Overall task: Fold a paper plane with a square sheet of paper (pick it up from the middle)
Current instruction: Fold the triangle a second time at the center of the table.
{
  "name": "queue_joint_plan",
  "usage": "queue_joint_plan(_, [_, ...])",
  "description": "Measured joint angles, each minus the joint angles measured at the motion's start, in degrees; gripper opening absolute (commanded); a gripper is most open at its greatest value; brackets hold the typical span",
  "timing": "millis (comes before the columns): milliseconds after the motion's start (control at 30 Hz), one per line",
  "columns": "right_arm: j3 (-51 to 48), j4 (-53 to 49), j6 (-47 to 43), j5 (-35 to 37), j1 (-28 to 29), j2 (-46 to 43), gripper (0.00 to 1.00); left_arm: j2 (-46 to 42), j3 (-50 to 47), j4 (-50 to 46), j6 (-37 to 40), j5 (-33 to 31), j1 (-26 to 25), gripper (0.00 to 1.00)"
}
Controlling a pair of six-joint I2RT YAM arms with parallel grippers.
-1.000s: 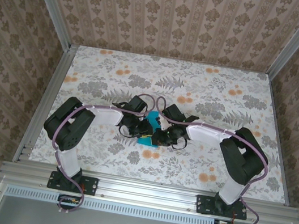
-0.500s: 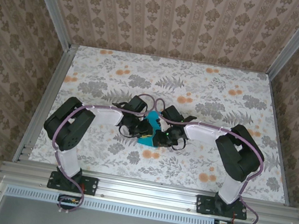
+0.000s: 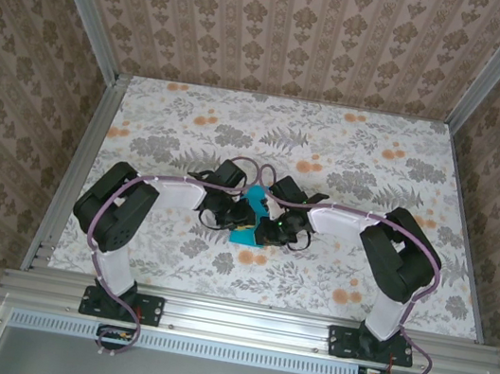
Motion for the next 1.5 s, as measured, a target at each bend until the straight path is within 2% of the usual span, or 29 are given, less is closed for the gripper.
queue_joint_plan(1500, [0.2, -0.1, -0.3, -2.6, -1.6, 1.4, 0.19, 0.0, 0.1, -0.3, 0.0, -0.2, 0.0, 0.19])
